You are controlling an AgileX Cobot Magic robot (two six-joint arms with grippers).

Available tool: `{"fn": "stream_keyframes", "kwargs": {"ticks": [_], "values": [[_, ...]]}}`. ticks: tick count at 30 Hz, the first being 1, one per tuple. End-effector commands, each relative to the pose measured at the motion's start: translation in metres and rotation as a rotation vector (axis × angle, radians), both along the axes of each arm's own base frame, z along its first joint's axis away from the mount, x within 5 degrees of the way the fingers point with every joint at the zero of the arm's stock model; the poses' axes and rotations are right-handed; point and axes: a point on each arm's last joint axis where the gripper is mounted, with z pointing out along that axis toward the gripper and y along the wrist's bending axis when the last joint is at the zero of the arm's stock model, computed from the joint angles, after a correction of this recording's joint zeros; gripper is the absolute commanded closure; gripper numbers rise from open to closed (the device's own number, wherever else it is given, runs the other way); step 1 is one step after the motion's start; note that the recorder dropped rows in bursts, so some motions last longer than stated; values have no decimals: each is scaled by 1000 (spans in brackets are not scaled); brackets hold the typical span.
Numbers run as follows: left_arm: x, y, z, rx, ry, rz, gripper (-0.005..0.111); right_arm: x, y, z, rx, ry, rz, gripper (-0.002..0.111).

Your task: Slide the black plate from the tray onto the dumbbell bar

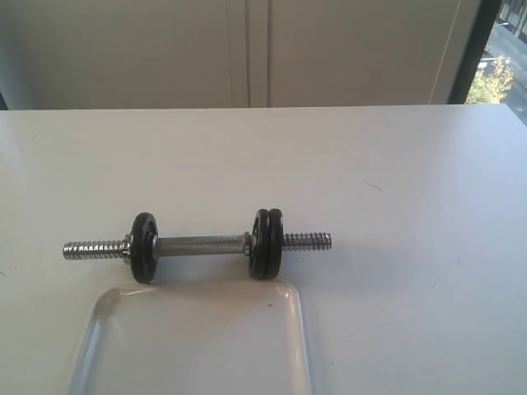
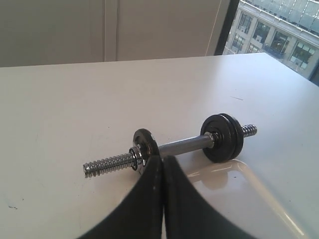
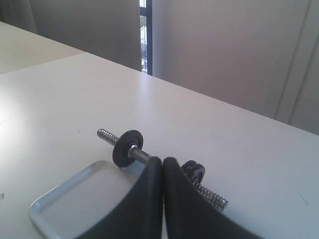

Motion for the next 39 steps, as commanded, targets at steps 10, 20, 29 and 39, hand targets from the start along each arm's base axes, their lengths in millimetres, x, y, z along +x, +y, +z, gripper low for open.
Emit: {"fn": "stream_keyframes", "kwargs": {"ticks": [10,20,29,39], "values": [[4,10,-1,-16,-8,379,107,0,-1,-1,10,-5,-6,108],[4,12,-1,-8,-10,479,107,0,-1,-1,10,-5,-6,108],[1,12,-13,-10,-40,478,107,0,-1,-1,10,-5,-6,108],[10,13,-41,7,45,475,107,0,-1,-1,10,-5,-6,108]]}}
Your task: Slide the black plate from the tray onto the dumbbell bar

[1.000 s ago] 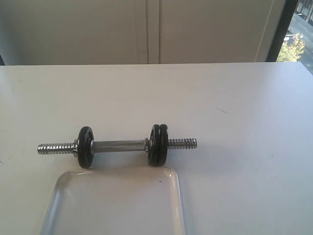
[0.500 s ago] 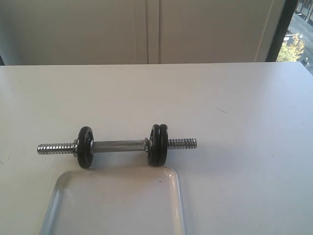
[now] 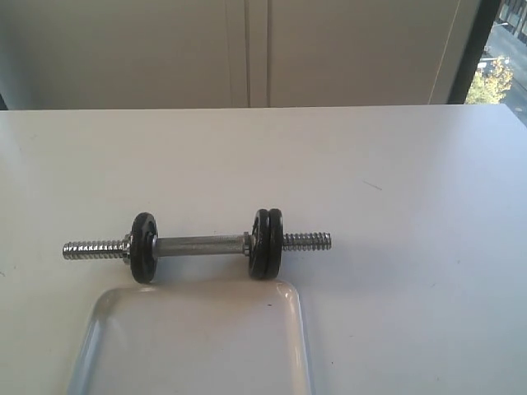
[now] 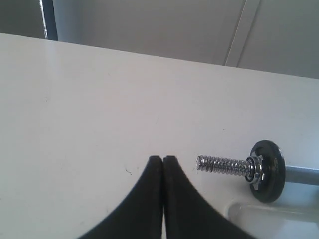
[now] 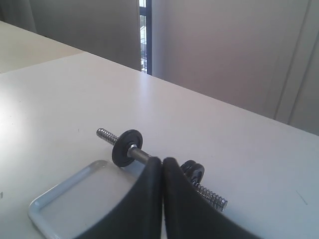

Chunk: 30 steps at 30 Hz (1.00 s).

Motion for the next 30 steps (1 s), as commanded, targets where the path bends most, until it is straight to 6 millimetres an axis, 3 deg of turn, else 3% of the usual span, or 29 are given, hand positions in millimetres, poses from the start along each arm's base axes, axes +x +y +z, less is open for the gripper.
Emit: {"fn": "stream_keyframes", "kwargs": {"ticks": [1,6,10,16,22,30], "values": [[2,0,-8,-6,14,-5,107,0,-1,0,9,-6,-5,108],[2,-2,-8,-24,13,-38,107,0,-1,0,9,-6,-5,108],[6,-3,-12,80,-30,-71,107,0,-1,0,9,-6,-5,108],[19,0,-36,134,-144,-51,107,0,-1,0,9,-6,-5,108],[23,-1,-63,206,-74,-76,107,0,-1,0,9,-6,-5,108],[22,-2,-81,219,43,-113,107,0,-1,0,9,-6,-5,108]]}}
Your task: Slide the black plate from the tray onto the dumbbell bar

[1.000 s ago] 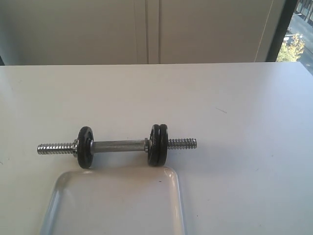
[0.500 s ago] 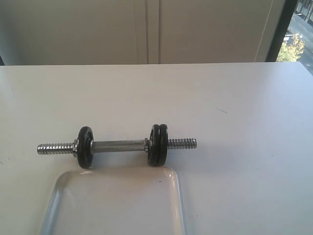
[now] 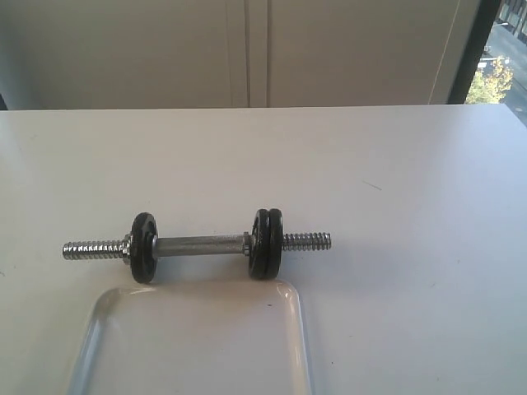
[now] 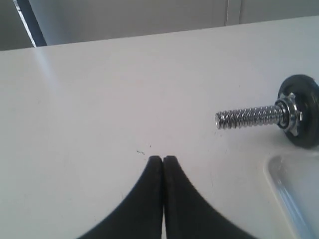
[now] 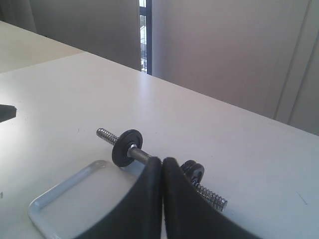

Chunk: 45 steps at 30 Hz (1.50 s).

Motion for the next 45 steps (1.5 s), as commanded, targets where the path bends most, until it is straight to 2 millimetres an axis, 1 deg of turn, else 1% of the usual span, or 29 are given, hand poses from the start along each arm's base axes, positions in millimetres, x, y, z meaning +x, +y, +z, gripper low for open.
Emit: {"fn": "stream_keyframes", "kwargs": {"ticks": [1,2,10,12,45], "values": [[-3,-2,-10,-12,92,-24,107,0,-1,0,9,-6,-5,108],[-3,-3,-12,-6,114,-30,107,0,-1,0,9,-6,-5,108],[-3,-3,-12,13,111,-45,107,0,-1,0,9,-6,-5,108],[-3,-4,-11,-7,106,-48,107,0,-1,0,9,-6,-5,108],[-3,-4,-11,-5,103,-55,107,0,0,-1,8,-5,-4,108]]}}
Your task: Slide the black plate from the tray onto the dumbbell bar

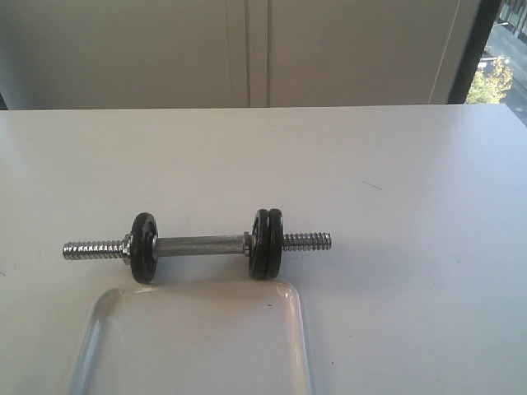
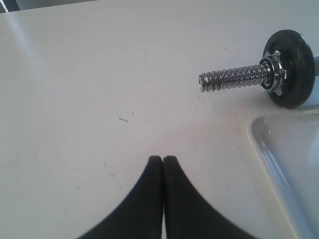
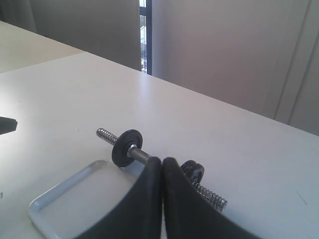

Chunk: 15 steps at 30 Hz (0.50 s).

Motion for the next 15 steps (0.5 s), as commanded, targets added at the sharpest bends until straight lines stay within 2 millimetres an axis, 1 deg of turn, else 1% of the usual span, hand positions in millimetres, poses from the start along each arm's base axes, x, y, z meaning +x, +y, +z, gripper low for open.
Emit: {"fn": "stream_keyframes", "kwargs": {"ticks": [1,13,15], "values": [[0,-1,0,-11,-6,-6,107,0,0,-1,7,-6,-3,108],[0,0,0,-1,-13,-4,107,0,-1,-1,2,-7,-11,108],[0,0,1,-1,-18,-3,107,2,-2,-5,-13,-8,-26,108]]}}
